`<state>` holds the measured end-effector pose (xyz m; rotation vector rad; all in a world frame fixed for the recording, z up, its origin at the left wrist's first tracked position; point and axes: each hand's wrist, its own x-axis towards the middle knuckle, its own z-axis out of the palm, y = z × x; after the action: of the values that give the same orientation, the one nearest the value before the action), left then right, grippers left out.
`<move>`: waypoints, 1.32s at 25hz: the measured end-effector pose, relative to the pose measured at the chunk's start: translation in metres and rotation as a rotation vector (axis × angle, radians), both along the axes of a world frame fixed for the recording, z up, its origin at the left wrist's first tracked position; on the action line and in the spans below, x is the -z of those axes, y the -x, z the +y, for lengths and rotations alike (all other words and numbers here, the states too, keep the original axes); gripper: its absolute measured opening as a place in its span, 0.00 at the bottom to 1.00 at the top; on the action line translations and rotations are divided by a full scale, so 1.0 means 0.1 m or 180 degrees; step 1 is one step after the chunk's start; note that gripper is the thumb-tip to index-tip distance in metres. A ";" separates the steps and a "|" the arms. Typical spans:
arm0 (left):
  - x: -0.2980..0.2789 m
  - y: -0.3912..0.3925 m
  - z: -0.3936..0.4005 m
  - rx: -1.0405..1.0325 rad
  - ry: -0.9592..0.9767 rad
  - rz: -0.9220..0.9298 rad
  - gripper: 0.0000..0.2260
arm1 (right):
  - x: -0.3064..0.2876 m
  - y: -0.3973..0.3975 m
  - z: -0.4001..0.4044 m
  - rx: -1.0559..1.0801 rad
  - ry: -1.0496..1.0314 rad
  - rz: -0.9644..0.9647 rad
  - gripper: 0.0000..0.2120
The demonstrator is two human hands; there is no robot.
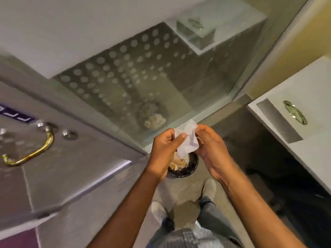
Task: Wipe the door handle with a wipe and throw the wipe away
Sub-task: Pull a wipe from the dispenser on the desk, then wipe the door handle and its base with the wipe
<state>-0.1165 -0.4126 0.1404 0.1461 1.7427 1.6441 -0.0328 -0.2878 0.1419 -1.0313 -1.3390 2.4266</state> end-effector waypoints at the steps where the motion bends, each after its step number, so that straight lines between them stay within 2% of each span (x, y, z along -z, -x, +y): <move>1: -0.02 0.02 -0.25 -0.0071 0.0029 0.0033 0.16 | -0.03 0.07 -0.23 -0.0142 -0.0124 -0.0017 0.08; 3: -0.08 0.09 -0.86 -0.0286 0.0018 0.0130 0.14 | -0.07 0.26 -0.79 -0.0640 -0.0547 -0.0036 0.15; 5: -0.15 0.16 -1.43 -0.0554 0.0006 0.0172 0.09 | -0.08 0.43 -1.30 -0.1004 -0.0791 -0.0009 0.15; 8: -0.23 0.23 -2.06 -0.1025 -0.0103 0.0026 0.10 | -0.09 0.62 -1.76 -0.1097 -0.0291 0.0018 0.09; 11: -0.24 0.27 -2.61 -0.1488 -0.0314 -0.0191 0.12 | -0.12 0.77 -2.15 -0.1391 0.0025 -0.0004 0.09; 15: -0.22 0.28 -3.00 -0.1967 -0.0629 -0.0451 0.12 | -0.18 0.91 -2.56 -0.1673 0.0197 -0.0167 0.11; 17: -0.21 0.30 -3.14 -0.2015 -0.0715 -0.0395 0.11 | -0.23 0.98 -2.68 -0.1827 0.0368 -0.0161 0.09; 21: -0.25 0.41 -3.42 -0.1921 -0.0707 -0.0113 0.08 | -0.36 1.18 -2.89 -0.2522 0.0451 0.0023 0.16; 23: -0.26 0.51 -3.51 -0.1993 -0.0728 0.0018 0.05 | -0.40 1.31 -2.99 -0.2544 0.0416 0.0083 0.16; 26: -0.25 0.71 -3.60 -0.2095 -0.0573 0.0307 0.05 | -0.46 1.52 -3.08 -0.2333 0.0246 0.0170 0.15; 29: -0.36 0.98 -3.63 -0.1999 0.0252 0.1110 0.07 | -0.62 1.73 -3.10 -0.2155 -0.0499 0.0178 0.12; 33: -0.79 1.42 -3.84 -0.2002 0.1484 0.3138 0.06 | -0.86 1.95 -3.13 -0.1637 -0.3020 0.0564 0.11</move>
<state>-0.2582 -0.7961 0.2195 0.2238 3.1336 1.6170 -0.2279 -0.6010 0.2278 -0.2284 -2.4948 1.6402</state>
